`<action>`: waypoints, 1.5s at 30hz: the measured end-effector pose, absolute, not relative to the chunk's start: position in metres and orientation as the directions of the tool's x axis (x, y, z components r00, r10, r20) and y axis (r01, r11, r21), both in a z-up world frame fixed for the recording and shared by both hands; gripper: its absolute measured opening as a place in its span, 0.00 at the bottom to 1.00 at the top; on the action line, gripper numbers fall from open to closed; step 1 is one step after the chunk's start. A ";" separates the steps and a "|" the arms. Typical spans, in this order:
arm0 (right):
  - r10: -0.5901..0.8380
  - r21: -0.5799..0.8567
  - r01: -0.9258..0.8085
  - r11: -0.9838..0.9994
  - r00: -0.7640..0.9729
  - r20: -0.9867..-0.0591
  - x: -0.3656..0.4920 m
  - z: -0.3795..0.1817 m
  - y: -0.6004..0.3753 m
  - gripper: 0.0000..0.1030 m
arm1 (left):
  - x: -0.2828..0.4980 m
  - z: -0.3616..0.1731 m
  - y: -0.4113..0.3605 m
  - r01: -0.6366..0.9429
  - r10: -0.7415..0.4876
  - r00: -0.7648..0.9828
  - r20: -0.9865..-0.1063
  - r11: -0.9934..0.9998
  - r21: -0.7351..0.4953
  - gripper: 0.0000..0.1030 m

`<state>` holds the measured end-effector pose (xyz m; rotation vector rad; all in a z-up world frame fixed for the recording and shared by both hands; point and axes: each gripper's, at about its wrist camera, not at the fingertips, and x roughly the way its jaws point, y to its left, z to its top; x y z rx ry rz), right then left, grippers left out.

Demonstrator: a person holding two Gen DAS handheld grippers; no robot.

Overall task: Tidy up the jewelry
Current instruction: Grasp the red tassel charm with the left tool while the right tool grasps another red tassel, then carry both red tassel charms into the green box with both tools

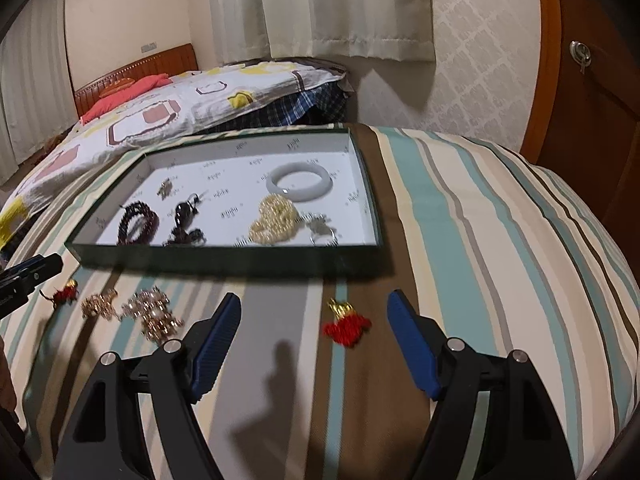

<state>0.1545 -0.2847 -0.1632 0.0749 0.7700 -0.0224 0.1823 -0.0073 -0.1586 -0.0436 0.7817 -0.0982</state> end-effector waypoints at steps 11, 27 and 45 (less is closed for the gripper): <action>-0.018 0.061 0.092 0.994 0.682 -0.731 0.168 -0.176 -0.299 0.57 | 0.185 -0.170 0.002 0.052 -0.098 0.685 -0.722 0.995 -0.086 0.54; 0.009 0.070 0.067 0.995 0.658 -0.753 0.165 -0.184 -0.299 0.15 | 0.189 -0.183 -0.002 0.059 -0.113 0.651 -0.751 0.993 -0.098 0.47; 0.027 0.088 0.060 0.994 0.660 -0.751 0.165 -0.183 -0.297 0.14 | 0.180 -0.189 0.000 0.096 -0.135 0.646 -0.751 0.991 -0.095 0.12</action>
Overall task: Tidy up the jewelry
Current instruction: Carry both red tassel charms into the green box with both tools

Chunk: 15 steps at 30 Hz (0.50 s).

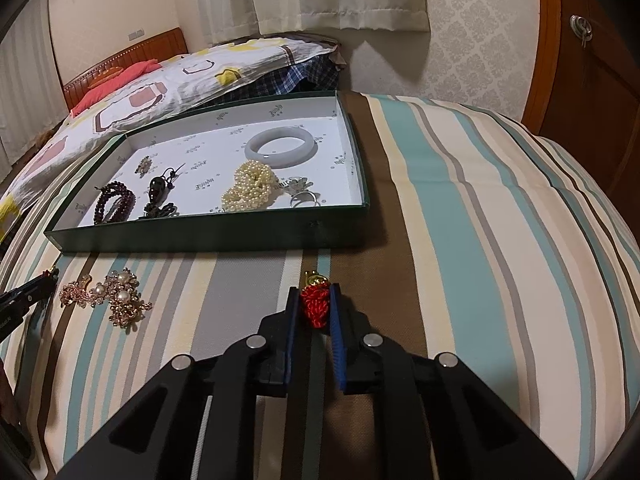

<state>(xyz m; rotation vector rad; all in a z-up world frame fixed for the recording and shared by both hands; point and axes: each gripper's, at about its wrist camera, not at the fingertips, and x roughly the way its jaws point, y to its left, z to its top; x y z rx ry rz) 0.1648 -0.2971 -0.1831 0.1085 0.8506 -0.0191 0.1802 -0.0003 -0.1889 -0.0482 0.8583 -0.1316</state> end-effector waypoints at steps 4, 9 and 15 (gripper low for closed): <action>0.037 0.098 0.055 0.994 0.664 -0.746 0.164 -0.182 -0.296 0.13 | 0.181 -0.188 0.000 0.093 -0.138 0.647 -0.750 0.990 -0.102 0.11; 0.047 0.104 0.046 0.993 0.670 -0.741 0.163 -0.181 -0.293 0.13 | 0.178 -0.182 0.001 0.090 -0.140 0.658 -0.740 0.990 -0.107 0.11; 0.059 0.113 0.034 0.993 0.686 -0.725 0.160 -0.173 -0.289 0.13 | 0.175 -0.171 0.001 0.092 -0.148 0.679 -0.719 0.989 -0.117 0.11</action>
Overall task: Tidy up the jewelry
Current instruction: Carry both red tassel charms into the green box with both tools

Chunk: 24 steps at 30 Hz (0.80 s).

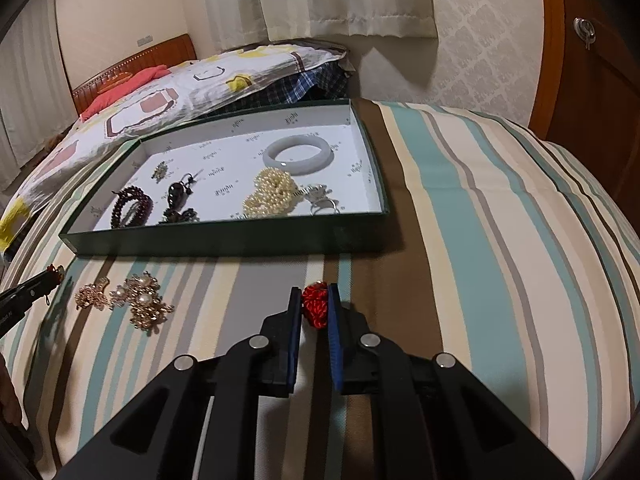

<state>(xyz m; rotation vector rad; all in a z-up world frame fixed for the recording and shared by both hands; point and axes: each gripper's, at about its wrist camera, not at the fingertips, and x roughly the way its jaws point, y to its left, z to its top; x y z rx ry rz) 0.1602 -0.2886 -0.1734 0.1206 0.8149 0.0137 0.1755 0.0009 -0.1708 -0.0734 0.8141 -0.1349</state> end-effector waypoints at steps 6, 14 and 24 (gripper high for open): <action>0.074 0.126 0.019 0.992 0.717 -0.694 0.159 -0.156 -0.285 0.13 | 0.177 -0.154 -0.005 0.110 -0.171 0.703 -0.691 0.985 -0.132 0.11; 0.089 0.127 -0.010 0.992 0.764 -0.639 0.175 -0.127 -0.279 0.13 | 0.190 -0.132 -0.018 0.146 -0.208 0.732 -0.648 0.978 -0.148 0.11; 0.136 0.131 -0.073 0.989 0.805 -0.578 0.216 -0.106 -0.261 0.13 | 0.232 -0.107 -0.040 0.190 -0.241 0.772 -0.589 0.971 -0.147 0.11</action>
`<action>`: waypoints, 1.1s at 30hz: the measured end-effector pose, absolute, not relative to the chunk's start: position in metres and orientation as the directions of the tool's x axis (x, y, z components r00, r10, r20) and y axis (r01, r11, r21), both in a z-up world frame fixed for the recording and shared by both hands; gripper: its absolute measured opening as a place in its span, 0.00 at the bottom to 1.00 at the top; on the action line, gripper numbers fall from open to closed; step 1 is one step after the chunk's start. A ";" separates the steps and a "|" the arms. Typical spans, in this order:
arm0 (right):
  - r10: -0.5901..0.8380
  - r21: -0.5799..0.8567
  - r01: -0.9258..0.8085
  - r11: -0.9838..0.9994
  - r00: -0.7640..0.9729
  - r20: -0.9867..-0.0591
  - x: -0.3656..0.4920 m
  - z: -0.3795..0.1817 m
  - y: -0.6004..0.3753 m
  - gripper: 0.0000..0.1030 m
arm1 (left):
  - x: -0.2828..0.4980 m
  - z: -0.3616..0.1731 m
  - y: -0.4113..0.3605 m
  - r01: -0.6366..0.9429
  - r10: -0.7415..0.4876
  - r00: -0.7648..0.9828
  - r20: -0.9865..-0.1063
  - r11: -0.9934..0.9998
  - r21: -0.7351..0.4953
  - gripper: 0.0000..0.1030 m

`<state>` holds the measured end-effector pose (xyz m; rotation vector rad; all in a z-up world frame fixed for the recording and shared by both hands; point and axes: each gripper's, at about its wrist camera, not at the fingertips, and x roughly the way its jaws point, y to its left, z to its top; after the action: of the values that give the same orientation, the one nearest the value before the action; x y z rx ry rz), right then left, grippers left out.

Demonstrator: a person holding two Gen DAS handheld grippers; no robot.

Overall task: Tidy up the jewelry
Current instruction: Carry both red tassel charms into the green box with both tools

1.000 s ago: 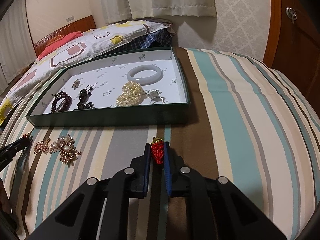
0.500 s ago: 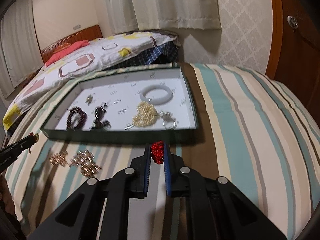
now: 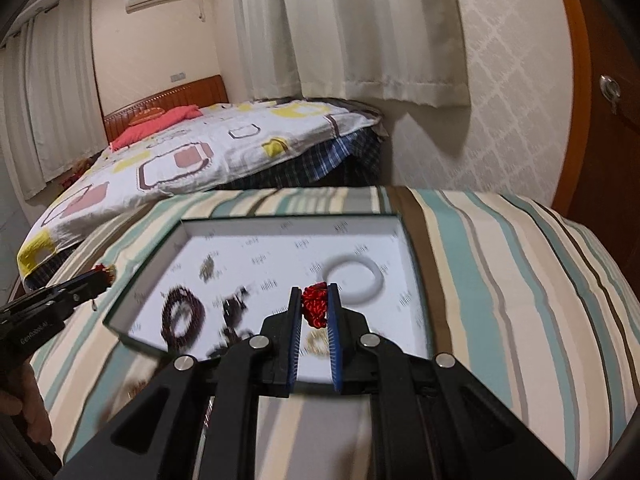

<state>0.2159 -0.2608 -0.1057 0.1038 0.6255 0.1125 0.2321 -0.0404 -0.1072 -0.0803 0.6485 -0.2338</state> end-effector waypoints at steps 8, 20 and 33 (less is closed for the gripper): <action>0.167 0.139 -0.105 0.985 0.804 -0.570 0.256 -0.108 -0.244 0.13 | 0.275 -0.114 -0.047 0.182 -0.227 0.774 -0.592 0.974 -0.136 0.11; 0.179 0.130 -0.124 0.984 0.721 -0.670 0.296 -0.153 -0.229 0.13 | 0.320 -0.162 -0.042 0.140 -0.196 0.683 -0.704 0.981 -0.137 0.11; 0.173 0.138 -0.105 0.985 0.666 -0.726 0.306 -0.172 -0.231 0.18 | 0.332 -0.183 -0.043 0.128 -0.183 0.622 -0.762 0.983 -0.131 0.14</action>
<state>0.3056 -0.2310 -0.1717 0.0873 0.8276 0.1566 0.3318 -0.0430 -0.1832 -0.0665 0.8821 -0.1785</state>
